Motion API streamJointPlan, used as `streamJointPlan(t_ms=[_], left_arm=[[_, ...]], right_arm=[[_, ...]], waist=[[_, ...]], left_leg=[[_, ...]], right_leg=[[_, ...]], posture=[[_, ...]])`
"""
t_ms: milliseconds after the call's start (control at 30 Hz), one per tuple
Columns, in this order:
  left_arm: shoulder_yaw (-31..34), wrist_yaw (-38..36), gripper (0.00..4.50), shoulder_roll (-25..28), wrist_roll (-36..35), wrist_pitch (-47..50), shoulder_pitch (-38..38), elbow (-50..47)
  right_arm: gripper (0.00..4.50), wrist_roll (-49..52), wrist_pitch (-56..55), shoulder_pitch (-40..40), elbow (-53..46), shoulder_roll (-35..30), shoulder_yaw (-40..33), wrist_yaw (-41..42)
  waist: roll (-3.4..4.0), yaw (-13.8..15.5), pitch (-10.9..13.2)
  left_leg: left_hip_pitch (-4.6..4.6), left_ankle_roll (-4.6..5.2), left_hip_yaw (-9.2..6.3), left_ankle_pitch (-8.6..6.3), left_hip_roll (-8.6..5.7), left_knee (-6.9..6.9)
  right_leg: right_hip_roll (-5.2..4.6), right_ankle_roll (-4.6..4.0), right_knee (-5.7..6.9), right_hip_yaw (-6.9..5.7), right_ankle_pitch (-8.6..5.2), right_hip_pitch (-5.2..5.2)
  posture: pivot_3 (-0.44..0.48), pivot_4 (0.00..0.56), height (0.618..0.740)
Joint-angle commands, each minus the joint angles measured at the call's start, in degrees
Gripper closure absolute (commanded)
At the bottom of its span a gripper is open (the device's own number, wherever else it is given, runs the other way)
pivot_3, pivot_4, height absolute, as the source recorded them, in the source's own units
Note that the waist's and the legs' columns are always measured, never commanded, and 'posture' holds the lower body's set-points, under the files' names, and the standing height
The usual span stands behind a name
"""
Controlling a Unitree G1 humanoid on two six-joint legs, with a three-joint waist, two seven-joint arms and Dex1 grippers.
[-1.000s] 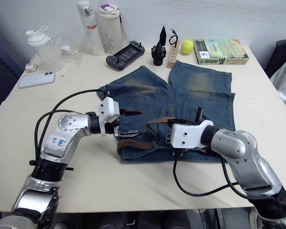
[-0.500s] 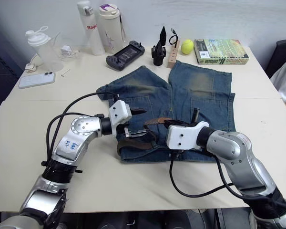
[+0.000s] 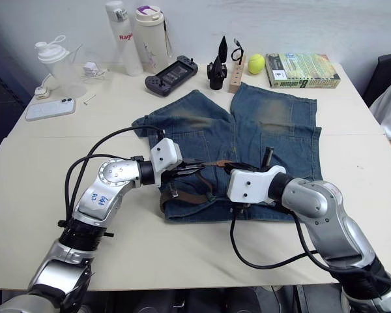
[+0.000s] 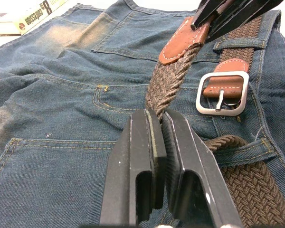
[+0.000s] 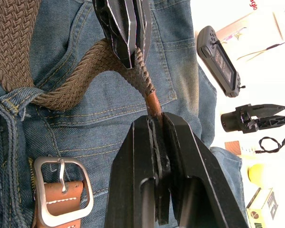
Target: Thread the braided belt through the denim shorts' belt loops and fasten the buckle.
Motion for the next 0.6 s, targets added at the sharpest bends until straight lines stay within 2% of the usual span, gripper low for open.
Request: streamJointPlan(t_ms=[33, 100, 200, 233, 367, 467, 600], left_arm=[[0.7, 1.1, 4.50, -0.9, -0.8, 0.0, 0.3, -3.1], [0.7, 1.5, 4.50, -1.1, -0.7, 0.5, 0.5, -3.6], [0.9, 2.6, 4.50, -1.4, -0.6, 1.9, 1.2, -4.4], [1.0, 3.0, 4.50, -1.4, -0.4, 2.1, 1.4, -4.7], [2.0, 4.6, 4.50, -1.5, -0.7, 3.9, 1.6, -5.8], [2.5, 4.9, 4.50, -1.0, -0.5, 3.9, 1.2, -5.2], [4.2, 5.9, 4.50, -0.8, -0.7, 3.5, -0.8, -3.6]], right_arm=[[3.71, 2.1, 2.6, -0.1, -2.7, 1.5, -2.2, -0.6], [3.14, 3.0, 4.5, 0.2, -3.1, 2.3, -2.7, -0.7], [1.47, 3.2, 7.0, 1.7, -3.9, 2.1, -5.3, -1.5], [1.34, 4.4, 8.1, 3.1, -4.6, 1.4, -7.2, -0.7], [1.34, 8.0, 10.2, 10.5, -7.5, -2.5, -12.6, 3.6], [1.34, 9.2, 11.0, 15.0, -9.3, -3.5, -13.4, 4.3], [1.34, 7.1, 12.3, 17.6, -8.9, -0.2, -10.4, -0.7]], waist=[[0.00, 0.0, 0.0], [0.00, 0.0, 0.0], [0.00, 0.1, 0.0], [0.00, 0.1, 0.0], [0.00, 0.3, 0.0], [0.00, 0.2, 0.0], [0.00, 0.0, 0.0]], left_leg=[[0.00, 0.00, 0.00, 0.00, 0.00, 0.00], [0.00, 0.00, 0.00, 0.00, 0.00, 0.00], [0.00, 0.00, -0.01, 0.00, 0.00, 0.01], [0.00, 0.00, -0.01, 0.00, 0.00, 0.01], [-0.01, 0.01, -0.03, -0.01, -0.02, 0.01], [0.02, 0.01, -0.02, -0.01, 0.01, 0.02], [0.04, 0.01, -0.02, -0.01, 0.03, 0.01]], right_leg=[[0.00, 0.00, 0.00, 0.00, 0.00, 0.00], [0.00, 0.00, 0.00, 0.00, 0.00, 0.00], [-0.01, 0.00, 0.01, -0.01, 0.00, 0.01], [-0.01, 0.00, 0.01, 0.00, 0.00, 0.01], [-0.02, 0.00, -0.01, -0.01, 0.00, 0.04], [0.00, 0.00, 0.01, -0.01, 0.00, 0.05], [0.02, 0.00, 0.03, 0.02, 0.00, 0.03]], posture=[[0.000, 0.150, 0.724], [0.000, 0.150, 0.724], [0.000, 0.150, 0.724], [0.000, 0.150, 0.724], [0.000, 0.150, 0.724], [0.000, 0.150, 0.724], [0.000, 0.150, 0.724]])
